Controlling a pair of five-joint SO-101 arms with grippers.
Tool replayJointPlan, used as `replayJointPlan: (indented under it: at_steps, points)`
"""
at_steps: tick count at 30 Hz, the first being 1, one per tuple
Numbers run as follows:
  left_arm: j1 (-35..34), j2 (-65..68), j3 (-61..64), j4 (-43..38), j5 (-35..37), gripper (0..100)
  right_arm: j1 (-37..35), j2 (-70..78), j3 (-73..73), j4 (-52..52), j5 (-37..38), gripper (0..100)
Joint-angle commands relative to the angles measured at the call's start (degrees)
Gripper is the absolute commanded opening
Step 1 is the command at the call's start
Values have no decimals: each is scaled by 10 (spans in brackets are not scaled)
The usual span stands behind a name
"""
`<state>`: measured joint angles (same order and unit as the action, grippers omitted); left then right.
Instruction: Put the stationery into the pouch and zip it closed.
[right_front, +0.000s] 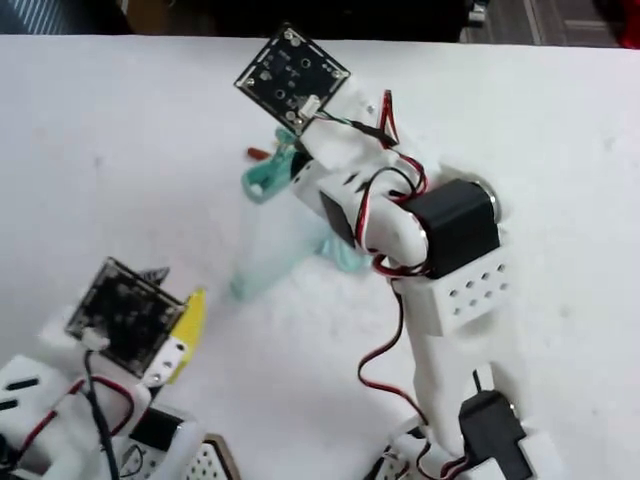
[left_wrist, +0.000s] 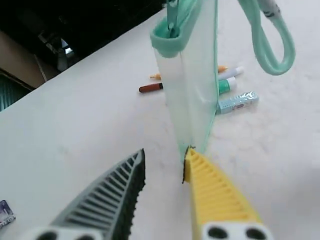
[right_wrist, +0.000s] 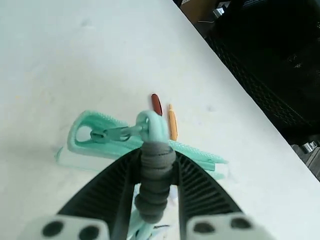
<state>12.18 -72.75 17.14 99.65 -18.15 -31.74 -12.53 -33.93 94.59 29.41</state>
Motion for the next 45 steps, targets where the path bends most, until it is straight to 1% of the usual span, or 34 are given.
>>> replayJointPlan:
  at_steps: [1, 4, 6, 8, 11, 13, 16, 19, 21, 23, 28, 35, 42, 45]
  points:
    - [10, -112, 107, -73, -22, 151, 0, -4, -9, 7, -3, 17]
    - [22, -218, 168, -121, -60, 153, 0, -4, -9, 10, -3, 17]
    - [22, -272, 228, -147, -59, 155, 0, -4, -9, 9, -3, 17]
    - [26, -295, 290, -176, -48, 162, -3, -2, -9, 7, -3, 17]
    - [29, -291, 343, -214, -43, 239, -5, 0, -8, 7, -3, 17]
    - [29, -284, 363, -239, -8, 288, -2, -2, -7, 7, -3, 17]
    - [33, -269, 370, -263, 38, 320, -1, -2, -7, 7, -3, 17]
    - [84, -237, 374, -292, 54, 321, -4, 1, -7, 7, -3, 17]
    - [102, -199, 374, -329, 76, 321, -6, 1, -7, 7, -3, 17]
    - [95, -152, 372, -376, 83, 321, -5, 0, -8, 7, -3, 17]
    - [57, -65, 374, -459, 84, 323, -3, -4, -9, 10, -3, 17]
    - [55, -16, 384, -545, 82, 324, -6, -4, -9, 10, -3, 17]
    - [56, 40, 464, -700, 59, 321, -1, -4, -9, 10, -1, 17]
    - [55, 65, 478, -737, 59, 321, -1, -4, -9, 10, 1, 17]
